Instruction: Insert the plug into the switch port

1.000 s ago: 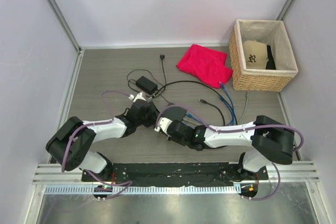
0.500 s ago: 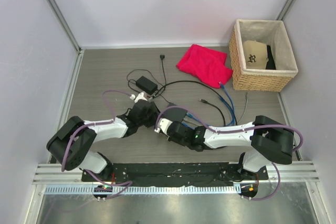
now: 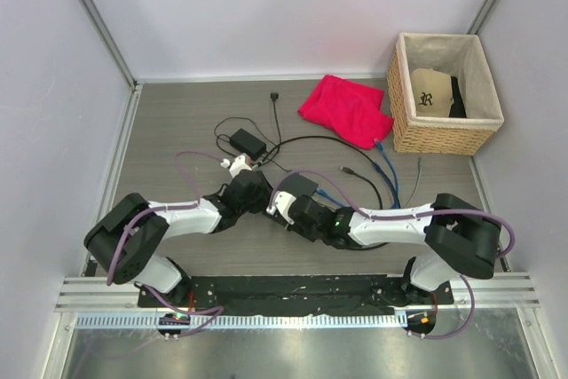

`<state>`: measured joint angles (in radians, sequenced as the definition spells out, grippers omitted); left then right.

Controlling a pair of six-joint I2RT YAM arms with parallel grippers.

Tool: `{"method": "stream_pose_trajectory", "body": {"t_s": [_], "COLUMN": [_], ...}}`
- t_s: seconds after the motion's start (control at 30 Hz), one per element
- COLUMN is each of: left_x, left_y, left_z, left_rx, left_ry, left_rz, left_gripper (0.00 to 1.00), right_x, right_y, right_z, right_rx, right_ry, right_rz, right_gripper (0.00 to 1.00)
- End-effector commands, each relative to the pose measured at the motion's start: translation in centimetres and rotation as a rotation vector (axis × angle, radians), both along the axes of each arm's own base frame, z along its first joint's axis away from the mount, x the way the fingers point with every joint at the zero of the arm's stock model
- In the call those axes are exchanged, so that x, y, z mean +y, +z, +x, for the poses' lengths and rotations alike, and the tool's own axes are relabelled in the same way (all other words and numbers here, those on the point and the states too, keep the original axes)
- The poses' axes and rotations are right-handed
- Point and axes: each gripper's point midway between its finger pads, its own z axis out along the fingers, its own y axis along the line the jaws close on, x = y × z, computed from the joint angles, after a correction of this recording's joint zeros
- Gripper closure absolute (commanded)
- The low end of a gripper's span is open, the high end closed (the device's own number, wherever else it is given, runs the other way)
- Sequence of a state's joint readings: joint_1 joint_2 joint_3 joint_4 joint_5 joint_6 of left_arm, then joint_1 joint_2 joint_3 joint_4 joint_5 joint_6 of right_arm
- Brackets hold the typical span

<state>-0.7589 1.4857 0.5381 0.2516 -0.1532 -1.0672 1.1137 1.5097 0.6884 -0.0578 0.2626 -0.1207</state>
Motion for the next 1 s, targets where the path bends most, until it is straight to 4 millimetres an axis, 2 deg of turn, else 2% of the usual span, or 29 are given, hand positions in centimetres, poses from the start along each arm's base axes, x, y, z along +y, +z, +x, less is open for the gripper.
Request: {"method": "stream_pose_trajectory", "body": {"t_s": [0.0,0.13,0.2,0.23,0.3,0.33,0.37,0.4,0.43,0.53,0.6,0.8,0.97], "left_x": [-7.6,-8.4,-8.1,-7.7,-6.3,-5.6,-4.4,-3.3,-2.4,1.2,3.3,5.6,5.9], "left_y": [1.2,1.7,1.4,1.1,0.3,-0.1,-0.3,-1.0,-1.3,-2.2,-2.3,-1.7,-0.5], "left_z": [-10.2,-10.9,-10.9,-10.6,-9.4,-8.9,-7.4,-6.9,-6.3,-3.7,-2.1,0.3,1.6], "left_rx": [0.26,0.257,0.253,0.244,0.229,0.215,0.183,0.192,0.172,0.142,0.117,0.088,0.071], "left_ry": [-0.362,-0.394,-0.397,-0.382,-0.319,-0.303,-0.246,-0.218,-0.212,-0.099,-0.042,0.03,0.045], "left_rz": [-0.254,-0.277,-0.255,-0.234,-0.17,-0.137,-0.097,-0.04,0.013,0.171,0.256,0.331,0.322], "left_gripper": [0.56,0.57,0.57,0.57,0.56,0.56,0.56,0.56,0.56,0.56,0.55,0.52,0.45], "right_x": [11.0,11.9,12.1,12.1,11.5,10.6,10.1,9.5,8.5,6.7,5.5,3.8,2.9], "right_y": [15.0,14.9,14.4,13.5,12.3,10.8,10.0,9.6,8.1,6.5,5.4,3.3,3.1], "right_z": [5.1,4.4,4.0,3.4,3.2,3.0,2.9,2.8,2.5,1.9,1.7,1.1,0.5], "right_rx": [-0.256,-0.225,-0.21,-0.175,-0.151,-0.122,-0.104,-0.091,-0.055,0.005,0.049,0.123,0.164], "right_ry": [0.043,0.127,0.163,0.19,0.187,0.171,0.162,0.149,0.131,0.083,0.043,0.001,-0.022], "right_rz": [0.698,0.711,0.689,0.656,0.605,0.556,0.533,0.517,0.473,0.439,0.416,0.355,0.331], "right_gripper": [0.99,0.99,0.98,0.97,0.95,0.94,0.93,0.92,0.91,0.89,0.84,0.7,0.61]}}
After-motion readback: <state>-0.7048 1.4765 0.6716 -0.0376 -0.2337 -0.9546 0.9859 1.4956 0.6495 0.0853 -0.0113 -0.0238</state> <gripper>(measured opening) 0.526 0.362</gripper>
